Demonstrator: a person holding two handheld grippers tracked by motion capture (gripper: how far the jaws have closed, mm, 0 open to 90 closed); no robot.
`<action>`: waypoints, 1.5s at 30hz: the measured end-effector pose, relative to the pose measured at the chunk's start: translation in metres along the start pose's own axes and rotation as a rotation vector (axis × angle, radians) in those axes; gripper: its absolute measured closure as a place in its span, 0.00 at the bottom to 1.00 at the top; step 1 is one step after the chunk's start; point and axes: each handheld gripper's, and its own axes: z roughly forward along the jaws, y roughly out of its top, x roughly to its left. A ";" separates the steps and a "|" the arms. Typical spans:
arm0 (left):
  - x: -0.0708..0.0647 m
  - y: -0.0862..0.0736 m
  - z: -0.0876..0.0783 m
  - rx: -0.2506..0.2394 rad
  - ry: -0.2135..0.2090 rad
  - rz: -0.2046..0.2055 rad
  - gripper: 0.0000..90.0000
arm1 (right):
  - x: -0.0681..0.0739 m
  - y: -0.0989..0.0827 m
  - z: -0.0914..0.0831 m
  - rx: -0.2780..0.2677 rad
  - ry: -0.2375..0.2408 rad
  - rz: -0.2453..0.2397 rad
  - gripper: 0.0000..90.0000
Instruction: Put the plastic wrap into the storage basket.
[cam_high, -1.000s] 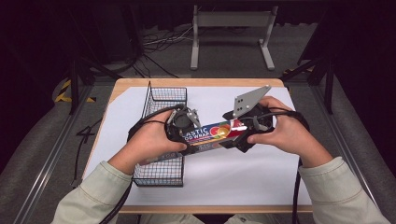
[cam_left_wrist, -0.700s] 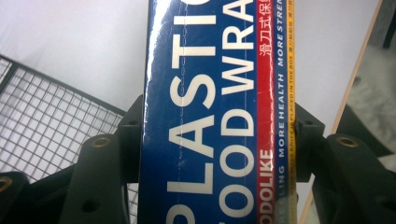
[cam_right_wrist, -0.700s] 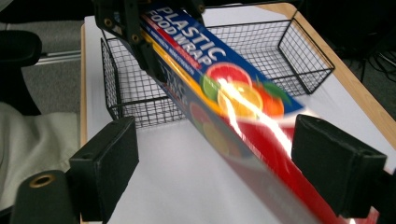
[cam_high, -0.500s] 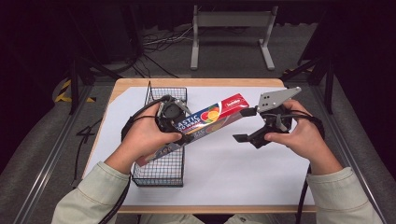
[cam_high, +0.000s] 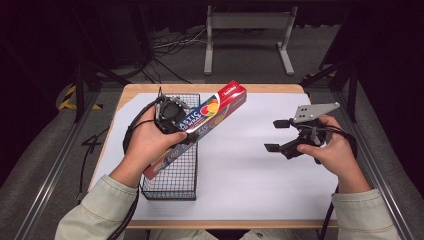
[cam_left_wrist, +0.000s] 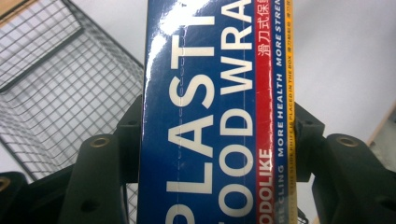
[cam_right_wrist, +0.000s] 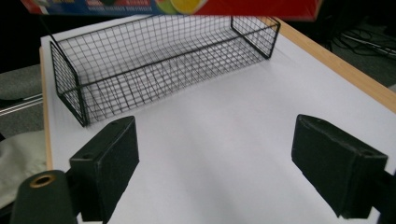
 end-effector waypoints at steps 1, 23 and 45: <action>0.001 0.000 -0.001 -0.003 0.003 -0.005 0.46 | -0.001 -0.002 0.000 0.005 -0.006 0.000 0.17; 0.024 -0.020 -0.001 -0.132 0.101 -0.275 0.45 | -0.010 -0.027 -0.004 -0.003 -0.115 0.058 0.18; 0.009 -0.005 0.008 -0.176 0.279 -0.497 0.45 | -0.019 -0.036 -0.001 0.007 -0.116 0.072 0.19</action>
